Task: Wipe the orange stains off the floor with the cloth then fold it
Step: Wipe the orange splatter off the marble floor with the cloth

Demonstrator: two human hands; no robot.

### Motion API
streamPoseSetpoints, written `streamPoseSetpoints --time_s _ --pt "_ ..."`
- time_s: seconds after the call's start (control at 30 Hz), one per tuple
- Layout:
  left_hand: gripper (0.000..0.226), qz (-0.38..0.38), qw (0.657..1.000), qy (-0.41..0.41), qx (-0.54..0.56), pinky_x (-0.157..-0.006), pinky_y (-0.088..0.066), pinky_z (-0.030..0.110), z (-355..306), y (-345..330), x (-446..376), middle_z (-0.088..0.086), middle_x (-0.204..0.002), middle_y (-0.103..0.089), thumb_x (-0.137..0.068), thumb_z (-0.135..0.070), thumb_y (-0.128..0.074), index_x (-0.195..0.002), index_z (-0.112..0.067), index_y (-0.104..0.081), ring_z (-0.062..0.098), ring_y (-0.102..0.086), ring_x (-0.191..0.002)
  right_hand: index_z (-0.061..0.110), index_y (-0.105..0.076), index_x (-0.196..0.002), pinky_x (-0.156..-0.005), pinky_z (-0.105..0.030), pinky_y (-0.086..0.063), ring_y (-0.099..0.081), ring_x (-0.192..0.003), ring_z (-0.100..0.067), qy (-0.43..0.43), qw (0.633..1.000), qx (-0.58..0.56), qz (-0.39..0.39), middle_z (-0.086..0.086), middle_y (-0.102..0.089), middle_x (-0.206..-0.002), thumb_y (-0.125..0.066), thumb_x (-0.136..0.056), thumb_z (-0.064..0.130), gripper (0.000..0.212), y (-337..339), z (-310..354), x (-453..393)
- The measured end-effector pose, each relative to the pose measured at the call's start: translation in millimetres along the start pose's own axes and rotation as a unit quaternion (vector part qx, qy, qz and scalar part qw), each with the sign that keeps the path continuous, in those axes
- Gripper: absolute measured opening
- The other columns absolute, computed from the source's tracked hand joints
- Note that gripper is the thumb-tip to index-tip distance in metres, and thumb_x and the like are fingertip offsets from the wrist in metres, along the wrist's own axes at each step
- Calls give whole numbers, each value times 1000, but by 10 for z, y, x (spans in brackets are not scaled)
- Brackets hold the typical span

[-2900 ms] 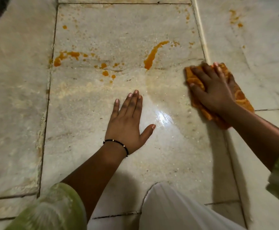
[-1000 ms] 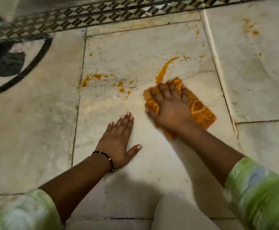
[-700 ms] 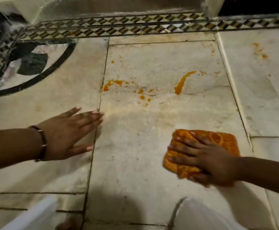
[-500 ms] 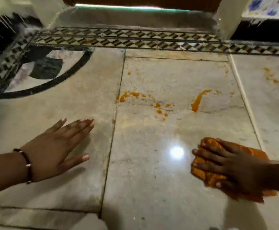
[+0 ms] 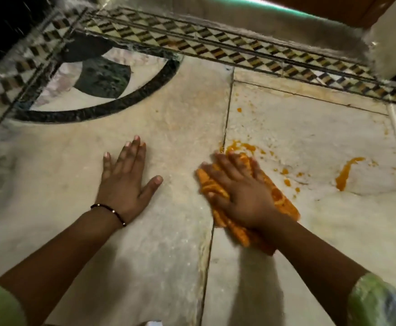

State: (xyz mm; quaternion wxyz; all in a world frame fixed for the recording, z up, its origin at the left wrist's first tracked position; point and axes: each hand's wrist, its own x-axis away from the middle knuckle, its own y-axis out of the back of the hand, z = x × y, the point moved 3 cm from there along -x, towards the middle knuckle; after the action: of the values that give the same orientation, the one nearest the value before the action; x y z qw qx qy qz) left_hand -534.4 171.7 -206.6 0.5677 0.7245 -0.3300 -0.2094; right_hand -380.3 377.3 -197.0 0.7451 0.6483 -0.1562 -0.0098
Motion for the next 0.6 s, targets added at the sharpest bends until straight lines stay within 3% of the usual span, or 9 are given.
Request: streamPoseSetpoints --time_s 0.17,0.27,0.37,0.47,0.6 --pt "90 10 998 -35 -43 -115 6 50 49 -123 -23 4 -158 1 -84 -73 2 -151 -13 -5 16 3 -145 46 -1 -150 -117 -47 1 6 -148 -16 -160 986 -28 -27 15 3 -160 -10 -92 67 62 -92 -55 908" --pt "91 10 998 -34 -53 -115 5 50 25 -151 -34 4 -158 -1 -84 -74 -1 -151 -13 -5 17 1 -145 37 -17 -152 -112 -51 -10 -10 -147 -23 -128 992 -11 -4 5 -16 -160 -21 -93 62 64 -220 424 1120" --pt "93 16 998 -29 -59 -116 4 49 40 -157 -27 3 -158 0 -82 -76 -3 -151 -14 -4 16 2 -145 38 -20 -151 -112 -52 -3 -5 -147 -19 -22 1000 -10 -8 9 -16 -160 -30 -93 60 63 -237 773 720" --pt "94 19 998 -31 -59 -116 5 46 33 -149 -22 1 -158 2 -80 -77 -4 -151 -16 -3 15 1 -145 45 -6 -150 -113 -49 15 16 -146 -13 41 999 -16 2 14 3 -160 -24 -94 63 62 -88 609 168" --pt "93 26 998 -43 -43 -116 8 40 83 -106 -16 -3 -158 9 -78 -78 -3 -151 -20 4 11 9 -144 50 0 -148 -116 -43 14 12 -146 -11 -69 997 -24 -28 15 3 -160 -17 -90 70 64 -30 104 216"
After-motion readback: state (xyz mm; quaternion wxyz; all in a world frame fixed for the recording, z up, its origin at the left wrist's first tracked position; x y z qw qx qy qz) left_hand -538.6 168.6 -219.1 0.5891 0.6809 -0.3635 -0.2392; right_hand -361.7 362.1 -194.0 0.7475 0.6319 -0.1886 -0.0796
